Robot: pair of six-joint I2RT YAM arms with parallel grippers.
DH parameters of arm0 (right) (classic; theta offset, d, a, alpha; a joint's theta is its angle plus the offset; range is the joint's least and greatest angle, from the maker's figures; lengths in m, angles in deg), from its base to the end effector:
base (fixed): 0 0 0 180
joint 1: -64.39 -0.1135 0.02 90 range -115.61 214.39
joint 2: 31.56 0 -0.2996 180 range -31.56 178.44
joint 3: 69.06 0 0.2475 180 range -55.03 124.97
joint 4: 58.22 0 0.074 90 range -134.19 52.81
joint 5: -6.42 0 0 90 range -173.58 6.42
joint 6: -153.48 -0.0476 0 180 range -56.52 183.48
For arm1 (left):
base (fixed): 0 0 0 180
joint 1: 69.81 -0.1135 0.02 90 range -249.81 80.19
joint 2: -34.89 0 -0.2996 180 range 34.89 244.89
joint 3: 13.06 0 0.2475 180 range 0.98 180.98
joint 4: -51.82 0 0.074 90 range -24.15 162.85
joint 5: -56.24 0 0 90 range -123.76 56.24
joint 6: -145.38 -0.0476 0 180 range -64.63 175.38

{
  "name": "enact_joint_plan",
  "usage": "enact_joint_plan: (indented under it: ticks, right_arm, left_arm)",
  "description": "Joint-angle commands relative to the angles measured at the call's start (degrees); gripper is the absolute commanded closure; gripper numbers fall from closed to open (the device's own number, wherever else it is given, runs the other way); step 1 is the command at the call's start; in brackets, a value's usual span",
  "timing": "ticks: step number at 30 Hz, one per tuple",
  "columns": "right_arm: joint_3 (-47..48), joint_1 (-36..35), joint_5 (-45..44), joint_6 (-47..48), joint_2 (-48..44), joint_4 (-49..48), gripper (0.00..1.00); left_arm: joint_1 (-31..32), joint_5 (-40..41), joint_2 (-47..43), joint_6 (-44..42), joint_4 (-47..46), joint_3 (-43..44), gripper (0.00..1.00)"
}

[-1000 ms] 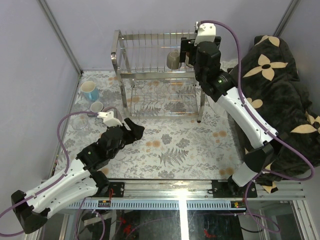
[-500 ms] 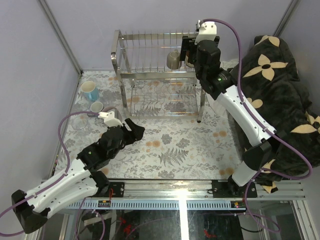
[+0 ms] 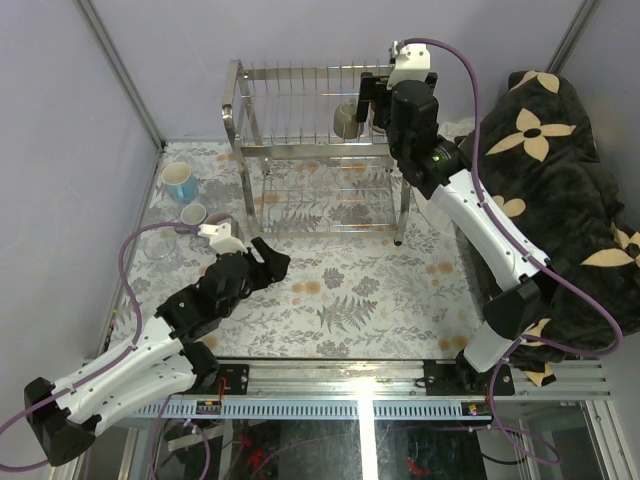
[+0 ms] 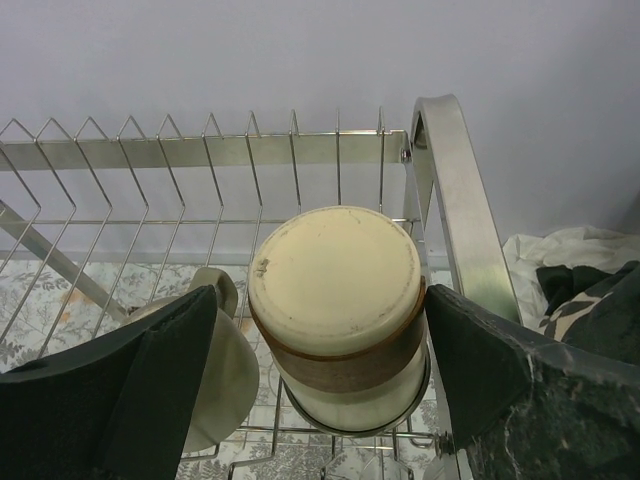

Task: Unload the cups from the dish rack
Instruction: Unload the cup from the dish rack.

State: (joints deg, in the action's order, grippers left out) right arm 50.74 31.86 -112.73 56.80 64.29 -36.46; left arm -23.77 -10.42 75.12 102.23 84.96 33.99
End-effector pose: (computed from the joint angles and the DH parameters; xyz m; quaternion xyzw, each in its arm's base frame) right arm 0.3431 0.1914 0.5164 0.0266 0.6947 0.0696 0.7154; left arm 0.1125 -0.0895 0.2842 -0.1126 0.8312 -0.2560 0.4805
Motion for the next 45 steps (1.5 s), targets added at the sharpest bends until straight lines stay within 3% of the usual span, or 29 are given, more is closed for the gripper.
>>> enact_joint_plan:
  ticks: [1, 8, 23, 45]
  right_arm:
    - [-1.2, 0.2, 0.8, 0.5, 0.2, -1.8, 0.07]
    - [-1.9, 0.2, 1.0, 1.9, -0.1, -1.9, 0.03]
    - [-8.7, 0.2, -0.4, 0.6, -5.1, -4.7, 0.11]
    - [-5.0, 0.2, -4.9, 1.3, 0.8, -6.7, 0.1]
  left_arm:
    - [0.3, 0.1, -0.1, -0.1, -3.6, -0.7, 0.3]
    - [0.3, -0.1, 0.7, 0.0, -4.1, -0.5, 0.3]
    - [0.3, -1.0, 1.8, 0.6, -5.1, -0.8, 0.3]
    - [0.4, -1.3, 1.1, 0.6, -4.5, -0.8, 0.3]
